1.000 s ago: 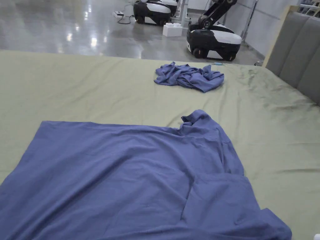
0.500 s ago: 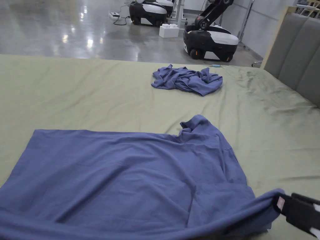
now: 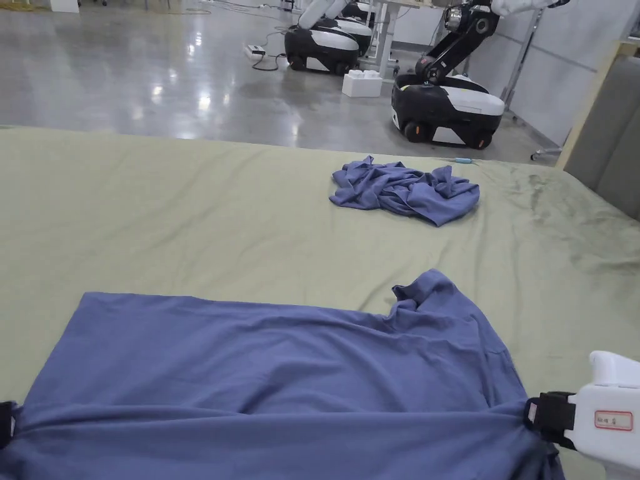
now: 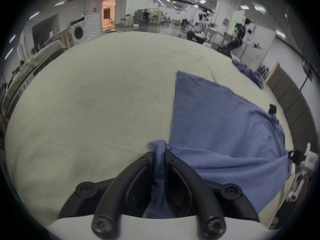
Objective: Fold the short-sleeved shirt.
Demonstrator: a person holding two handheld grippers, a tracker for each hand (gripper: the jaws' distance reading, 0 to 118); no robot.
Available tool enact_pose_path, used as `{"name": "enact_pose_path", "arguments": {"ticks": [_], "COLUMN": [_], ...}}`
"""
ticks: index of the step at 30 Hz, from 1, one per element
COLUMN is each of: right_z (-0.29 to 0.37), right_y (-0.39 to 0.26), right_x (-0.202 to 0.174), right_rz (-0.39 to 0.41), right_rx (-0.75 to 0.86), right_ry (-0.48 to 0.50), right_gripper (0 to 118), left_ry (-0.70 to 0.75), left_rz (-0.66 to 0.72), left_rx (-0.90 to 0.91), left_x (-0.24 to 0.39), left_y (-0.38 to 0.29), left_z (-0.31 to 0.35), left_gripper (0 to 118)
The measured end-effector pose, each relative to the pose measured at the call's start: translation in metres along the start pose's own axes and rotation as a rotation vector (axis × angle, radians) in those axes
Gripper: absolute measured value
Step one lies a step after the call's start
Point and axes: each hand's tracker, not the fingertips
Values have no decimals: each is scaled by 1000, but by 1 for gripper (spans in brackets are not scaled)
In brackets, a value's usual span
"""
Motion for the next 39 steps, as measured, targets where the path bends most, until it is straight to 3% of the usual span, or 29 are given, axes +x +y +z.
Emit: {"name": "enact_pose_path", "arguments": {"ticks": [1, 2, 3, 4, 7, 10, 11, 12, 13, 14, 16, 21, 22, 24, 25, 29, 30, 32, 33, 34, 35, 36, 37, 38, 39], "right_z": [-2, 2, 12, 31, 92, 122, 125, 127, 125, 125, 126, 131, 132, 135, 135, 142, 143, 143, 141, 140, 138, 135, 128, 120, 108], "right_y": [-1, -1, -3, -8, -36, -74, -87, -99, -112, -125, -136, -140, -137, -131, -131, -125, -124, -121, -119, -117, -114, -111, -107, -101, -95], "right_x": [3, 4, 4, 4, -2, -7, -9, -11, -14, -17, -22, -32, -33, -37, -36, -34, -33, -32, -30, -28, -25, -23, -21, -18, -15], "right_rz": [-9, -16, -24, -49, -38, -1, 20, 32, 42, 48, 99, 51, 54, 74, 84, 76, 77, 84, 88, 90, 88, 83, 81, 77, 82], "right_rx": [-3, -4, 0, 58, 240, 218, 159, 114, 90, 119, 27, 24, 31, 50, 61, 70, 69, 71, 68, 66, 66, 71, 81, 84, 73], "right_ry": [24, 26, 38, 72, 116, 114, 115, 117, 104, 54, 50, 118, 121, 108, 108, 138, 137, 119, 98, 84, 70, 55, 45, 37, 5], "right_gripper": [73, 85, 88, 89, 90, 89, 77, 41, 2, 2, 2, 2, 2, 2, 2, 2, 2, 2, 2, 3, 9, 28, 63, 77, 81], "left_ry": [-27, -61, -98, -140, -214, -203, -188, -166, -129, -108, -116, -124, -136, -125, -130, -106, -120, -52, 11, -27, -88, -152, -143, -125, -116], "left_rz": [37, 81, 117, 160, 184, 93, 73, 73, 80, 97, 154, 123, 123, 111, 103, 64, 48, -10, -31, -13, 37, 74, 61, 26, 9], "left_rx": [52, 65, 69, 88, 204, 206, 170, 159, 145, 119, 54, 122, 150, 163, 153, 27, 3, 1, 16, 23, 14, 7, 9, 7, 5], "left_x": [-6, -12, -18, -26, -39, -35, -32, -27, -24, -23, -24, -23, -25, -26, -28, -24, -22, -17, -14, -18, -23, -22, -20, -19, -16], "left_y": [-2, -2, -3, -7, -32, -67, -79, -90, -100, -109, -121, -112, -105, -89, -81, -68, -69, -76, -75, -73, -71, -74, -75, -75, -75], "left_z": [7, 16, 26, 45, 109, 148, 154, 155, 154, 150, 142, 130, 126, 110, 99, 61, 54, 50, 56, 64, 71, 81, 84, 86, 83], "left_gripper": [27, 55, 85, 98, 97, 92, 76, 46, 0, 0, 0, 0, 15, 63, 79, 77, 68, 30, 16, 14, 13, 13, 13, 13, 13]}}
